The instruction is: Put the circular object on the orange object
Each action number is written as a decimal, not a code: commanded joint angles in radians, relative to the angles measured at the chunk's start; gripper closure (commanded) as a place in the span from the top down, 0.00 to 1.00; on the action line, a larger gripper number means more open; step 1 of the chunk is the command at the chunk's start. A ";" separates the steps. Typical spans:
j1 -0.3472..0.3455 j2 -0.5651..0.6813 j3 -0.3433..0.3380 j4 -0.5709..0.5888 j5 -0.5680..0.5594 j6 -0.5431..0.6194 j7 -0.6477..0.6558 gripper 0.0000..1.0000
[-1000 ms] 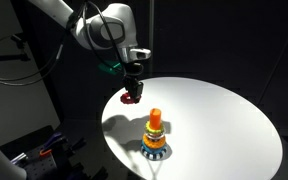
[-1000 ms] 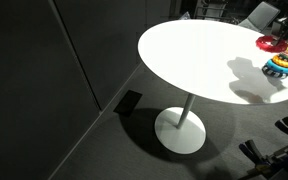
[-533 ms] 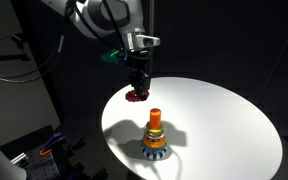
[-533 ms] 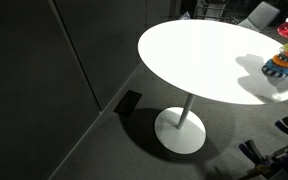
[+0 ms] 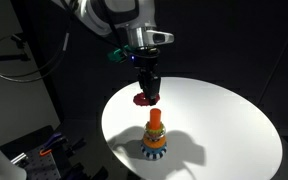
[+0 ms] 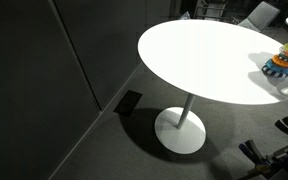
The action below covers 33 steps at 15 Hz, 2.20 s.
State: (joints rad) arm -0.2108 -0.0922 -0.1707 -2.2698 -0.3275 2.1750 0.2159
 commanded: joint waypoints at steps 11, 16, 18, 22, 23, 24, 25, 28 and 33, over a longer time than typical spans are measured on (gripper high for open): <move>-0.022 0.084 -0.053 0.052 -0.022 0.003 0.066 0.10; -0.025 0.086 -0.066 0.040 -0.014 0.069 0.058 0.10; -0.026 0.089 -0.070 0.037 -0.009 0.091 0.055 0.10; -0.030 0.099 -0.081 0.025 0.011 0.118 0.047 0.10; -0.032 0.102 -0.084 0.021 0.018 0.119 0.044 0.10; -0.033 0.105 -0.086 0.020 0.025 0.117 0.042 0.10; -0.035 0.106 -0.089 0.017 0.035 0.118 0.039 0.10; -0.043 0.104 -0.098 0.015 0.085 0.114 0.025 0.10; -0.051 0.105 -0.107 0.011 0.159 0.110 0.008 0.59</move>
State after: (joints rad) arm -0.2493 0.0037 -0.2748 -2.2471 -0.2121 2.2790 0.2519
